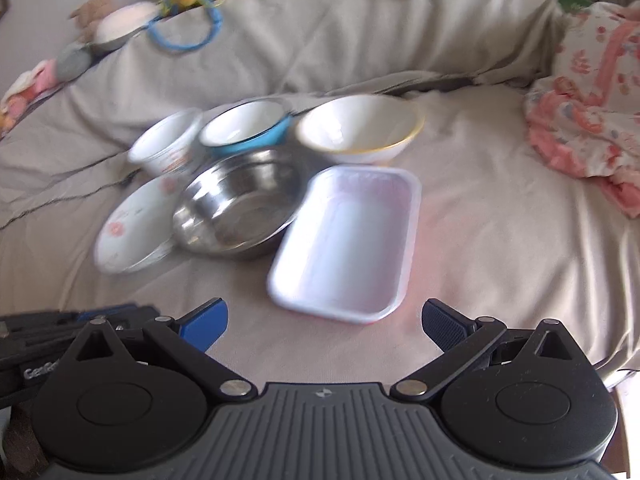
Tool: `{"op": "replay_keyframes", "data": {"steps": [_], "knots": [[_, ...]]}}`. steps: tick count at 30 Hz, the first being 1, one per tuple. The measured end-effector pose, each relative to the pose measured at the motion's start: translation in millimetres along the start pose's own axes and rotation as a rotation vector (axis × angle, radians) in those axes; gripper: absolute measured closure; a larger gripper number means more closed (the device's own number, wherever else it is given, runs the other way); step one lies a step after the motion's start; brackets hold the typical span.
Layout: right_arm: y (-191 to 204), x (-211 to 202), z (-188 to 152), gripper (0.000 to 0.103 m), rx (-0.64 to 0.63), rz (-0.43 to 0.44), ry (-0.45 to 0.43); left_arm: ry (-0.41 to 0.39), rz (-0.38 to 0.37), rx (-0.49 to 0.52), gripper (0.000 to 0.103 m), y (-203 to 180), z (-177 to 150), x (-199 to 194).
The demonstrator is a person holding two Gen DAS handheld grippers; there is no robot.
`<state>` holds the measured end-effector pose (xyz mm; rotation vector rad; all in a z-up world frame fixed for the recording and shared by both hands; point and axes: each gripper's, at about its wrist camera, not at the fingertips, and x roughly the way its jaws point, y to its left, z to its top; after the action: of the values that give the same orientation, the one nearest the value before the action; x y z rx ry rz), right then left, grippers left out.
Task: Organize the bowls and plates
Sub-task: 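Grasp the white plastic tray with the right tool and slide it aside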
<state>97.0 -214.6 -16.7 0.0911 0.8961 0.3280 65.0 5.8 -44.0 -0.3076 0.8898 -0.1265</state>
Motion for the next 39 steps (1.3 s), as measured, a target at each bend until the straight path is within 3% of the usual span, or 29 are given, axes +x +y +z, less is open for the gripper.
{"op": "replay_keyframes", "data": {"steps": [1,3,7,10,12,16,21,25,29,32,35,39], "knots": [[-9,4,6,0.0,0.022,-0.019,-0.013,0.026,-0.037,-0.018,0.085,2,5,12],[-29,17,16,0.0,0.082,-0.041,-0.009,0.042,-0.031,-0.039,0.085,2,13,34],[-69,55,30,0.0,0.168,0.034,0.059,0.049,-0.026,-0.018,0.084,-4,26,66],[-85,80,35,0.0,0.221,0.06,0.057,0.066,0.016,-0.009,0.084,-7,33,87],[-89,96,39,0.001,0.241,0.112,0.07,0.091,0.05,0.012,0.084,-11,36,101],[-98,126,44,0.009,0.336,0.299,0.158,0.168,0.07,0.019,0.084,-19,37,127],[-106,134,47,0.014,0.359,0.392,0.183,0.197,0.041,0.054,0.076,-48,38,143],[-134,125,59,0.013,0.369,0.321,0.124,0.239,-0.06,0.095,0.075,-83,54,170],[-168,122,77,0.013,0.364,0.192,0.045,0.173,-0.124,0.147,0.075,-111,76,204],[-188,137,87,0.013,0.38,0.131,0.051,0.15,-0.167,0.111,0.077,-111,88,217],[-194,145,88,0.012,0.391,0.09,0.068,0.173,-0.195,0.049,0.078,-97,90,206],[-174,120,85,0.008,0.286,-0.024,-0.01,0.135,-0.258,0.077,0.078,-81,87,162]]}}
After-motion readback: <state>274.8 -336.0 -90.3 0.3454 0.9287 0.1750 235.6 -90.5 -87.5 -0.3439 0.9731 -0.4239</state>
